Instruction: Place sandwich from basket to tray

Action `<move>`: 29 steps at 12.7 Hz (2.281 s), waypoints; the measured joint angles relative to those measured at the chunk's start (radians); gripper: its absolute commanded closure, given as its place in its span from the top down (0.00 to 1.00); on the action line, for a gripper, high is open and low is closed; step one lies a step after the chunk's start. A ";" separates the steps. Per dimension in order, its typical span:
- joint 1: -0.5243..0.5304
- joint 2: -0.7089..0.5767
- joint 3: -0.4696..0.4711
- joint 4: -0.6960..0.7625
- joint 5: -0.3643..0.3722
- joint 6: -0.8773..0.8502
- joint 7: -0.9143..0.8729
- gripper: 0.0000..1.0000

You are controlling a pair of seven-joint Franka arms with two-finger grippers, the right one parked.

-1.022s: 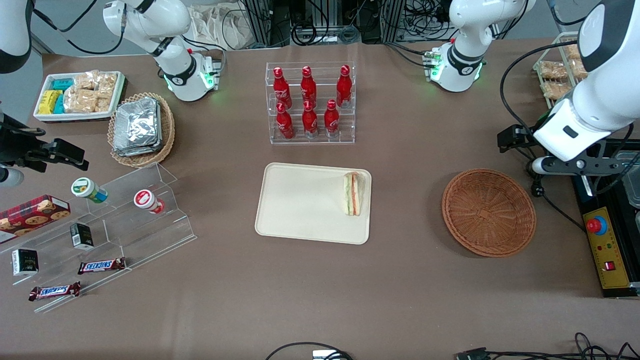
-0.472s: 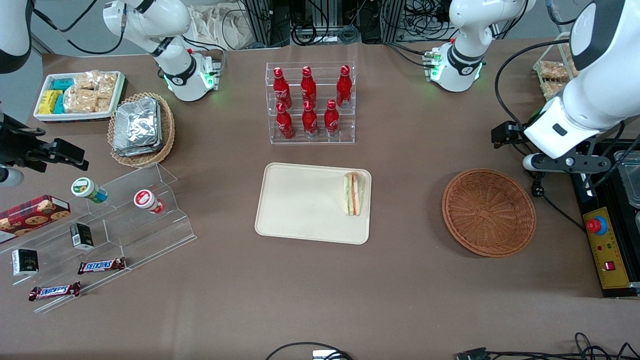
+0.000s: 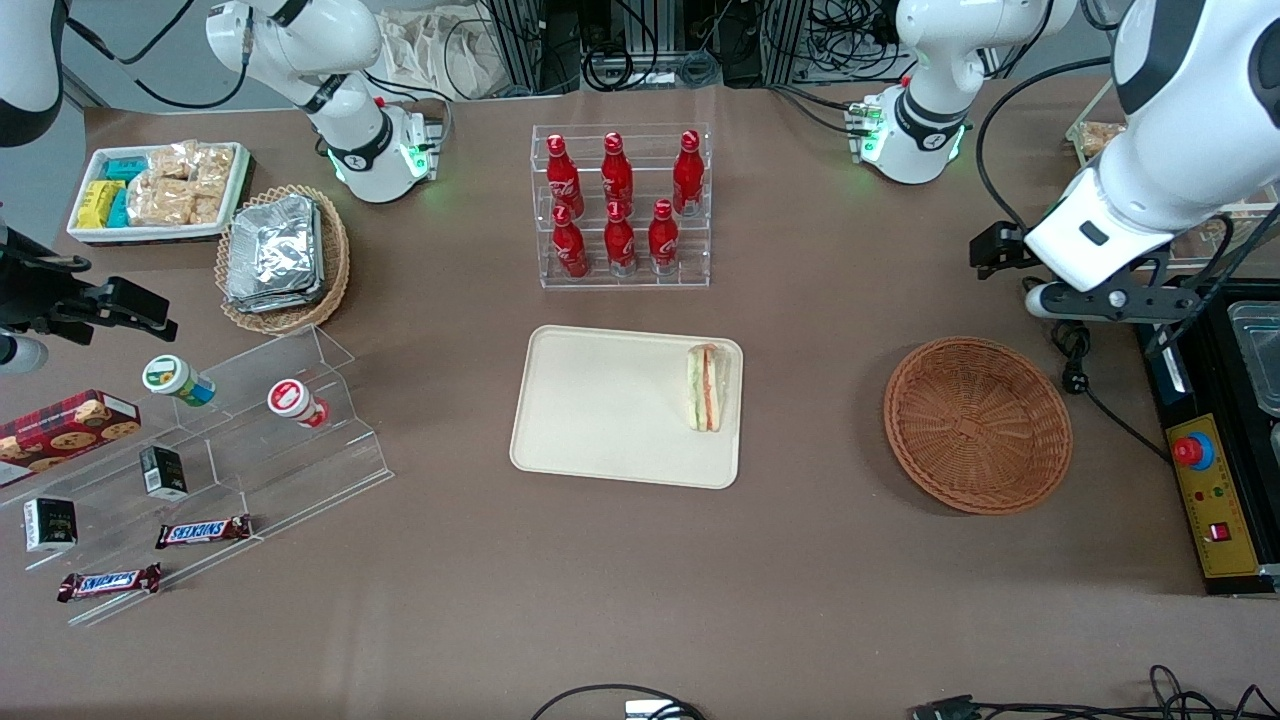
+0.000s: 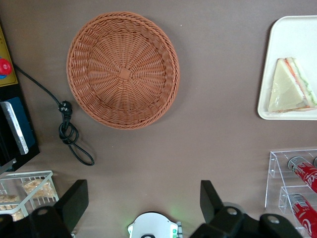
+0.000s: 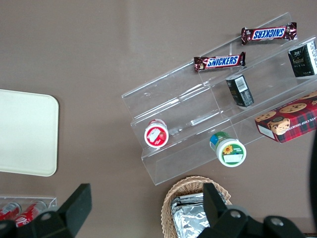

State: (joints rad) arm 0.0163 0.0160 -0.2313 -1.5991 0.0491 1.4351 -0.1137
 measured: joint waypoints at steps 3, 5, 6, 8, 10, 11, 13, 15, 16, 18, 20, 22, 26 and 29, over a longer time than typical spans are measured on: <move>-0.085 -0.051 0.103 -0.082 0.000 0.096 0.017 1.00; -0.086 -0.093 0.112 -0.148 -0.001 0.157 0.021 1.00; -0.080 -0.103 0.113 -0.156 -0.002 0.169 0.021 1.00; -0.070 -0.105 0.112 -0.151 -0.002 0.175 0.024 1.00; -0.070 -0.104 0.104 -0.145 -0.002 0.176 0.026 1.00; -0.070 -0.104 0.097 -0.137 -0.002 0.173 0.026 1.00; -0.070 -0.094 0.083 -0.097 -0.002 0.137 0.026 1.00; -0.069 -0.078 0.082 -0.063 -0.001 0.116 0.026 1.00; -0.067 -0.072 0.082 -0.058 -0.001 0.113 0.026 1.00; -0.064 -0.069 0.082 -0.058 -0.002 0.112 0.026 1.00; -0.063 -0.068 0.083 -0.057 -0.002 0.112 0.026 1.00; -0.063 -0.066 0.083 -0.056 -0.002 0.112 0.026 1.00; -0.063 -0.065 0.090 -0.055 -0.027 0.112 0.026 1.00; -0.060 -0.064 0.133 -0.055 -0.053 0.111 0.028 1.00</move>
State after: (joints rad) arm -0.0438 -0.0482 -0.0987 -1.6544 -0.0038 1.5461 -0.0862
